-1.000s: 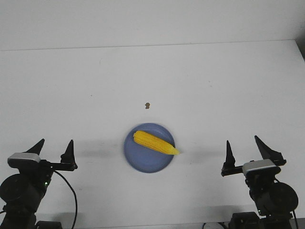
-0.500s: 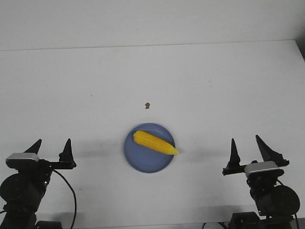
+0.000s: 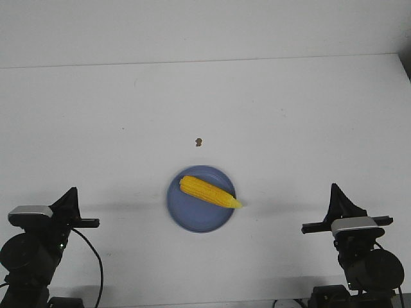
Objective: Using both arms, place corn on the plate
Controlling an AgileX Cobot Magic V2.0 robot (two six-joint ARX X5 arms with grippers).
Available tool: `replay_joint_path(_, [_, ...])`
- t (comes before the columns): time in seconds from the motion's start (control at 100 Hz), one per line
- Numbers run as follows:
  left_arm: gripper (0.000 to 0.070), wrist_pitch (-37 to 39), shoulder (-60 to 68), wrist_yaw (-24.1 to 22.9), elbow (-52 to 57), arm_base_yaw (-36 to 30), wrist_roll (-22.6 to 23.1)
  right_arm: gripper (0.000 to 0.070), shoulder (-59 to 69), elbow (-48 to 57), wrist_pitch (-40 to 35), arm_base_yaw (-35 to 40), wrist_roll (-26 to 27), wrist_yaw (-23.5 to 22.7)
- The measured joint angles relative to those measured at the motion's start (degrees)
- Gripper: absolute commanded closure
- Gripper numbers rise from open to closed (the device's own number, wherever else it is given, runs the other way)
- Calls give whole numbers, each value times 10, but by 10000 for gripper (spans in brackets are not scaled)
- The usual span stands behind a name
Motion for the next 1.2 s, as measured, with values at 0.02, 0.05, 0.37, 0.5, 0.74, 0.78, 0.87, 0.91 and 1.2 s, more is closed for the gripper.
replay_joint_path(0.02, [694, 0, 0, 0, 0, 0, 0, 700, 0, 0, 0, 0, 0, 0])
replay_joint_path(0.05, [694, 0, 0, 0, 0, 0, 0, 700, 0, 0, 0, 0, 0, 0])
replay_joint_path(0.37, [694, 0, 0, 0, 0, 0, 0, 700, 0, 0, 0, 0, 0, 0])
replay_joint_path(0.5, [694, 0, 0, 0, 0, 0, 0, 700, 0, 0, 0, 0, 0, 0])
replay_joint_path(0.74, [694, 0, 0, 0, 0, 0, 0, 700, 0, 0, 0, 0, 0, 0])
replay_joint_path(0.78, [694, 0, 0, 0, 0, 0, 0, 700, 0, 0, 0, 0, 0, 0])
replay_joint_path(0.87, [694, 0, 0, 0, 0, 0, 0, 700, 0, 0, 0, 0, 0, 0])
replay_joint_path(0.91, [694, 0, 0, 0, 0, 0, 0, 700, 0, 0, 0, 0, 0, 0])
replay_joint_path(1.2, [694, 19, -7, -26, 0, 0, 0, 700, 0, 0, 0, 0, 0, 0])
